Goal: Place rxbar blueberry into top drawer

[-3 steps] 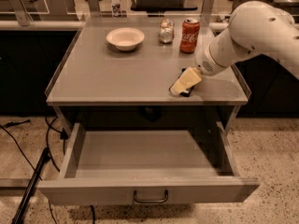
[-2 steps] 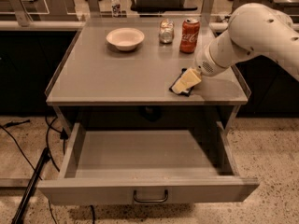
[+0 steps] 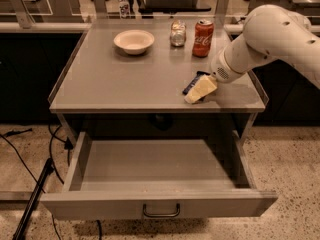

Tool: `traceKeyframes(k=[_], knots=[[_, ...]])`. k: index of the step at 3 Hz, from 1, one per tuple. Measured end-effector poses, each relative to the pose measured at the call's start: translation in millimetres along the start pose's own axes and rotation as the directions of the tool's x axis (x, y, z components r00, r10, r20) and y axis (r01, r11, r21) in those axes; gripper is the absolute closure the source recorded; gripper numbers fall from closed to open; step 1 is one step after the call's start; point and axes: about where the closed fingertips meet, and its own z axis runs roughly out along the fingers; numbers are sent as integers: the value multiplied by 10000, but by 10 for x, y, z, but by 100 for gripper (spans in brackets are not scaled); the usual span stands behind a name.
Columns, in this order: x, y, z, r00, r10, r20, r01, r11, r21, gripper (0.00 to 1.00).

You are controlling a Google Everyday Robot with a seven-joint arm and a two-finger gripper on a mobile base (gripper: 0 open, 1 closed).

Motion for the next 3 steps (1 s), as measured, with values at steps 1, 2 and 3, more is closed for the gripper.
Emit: traceKeyframes(k=[1, 2, 3], knots=[[91, -38, 22, 9994, -83, -347, 77, 9998, -161, 14], [100, -54, 7, 9989, -82, -453, 70, 9996, -259, 15], [169, -95, 45, 9973, 18, -729, -70, 9975, -709, 17]])
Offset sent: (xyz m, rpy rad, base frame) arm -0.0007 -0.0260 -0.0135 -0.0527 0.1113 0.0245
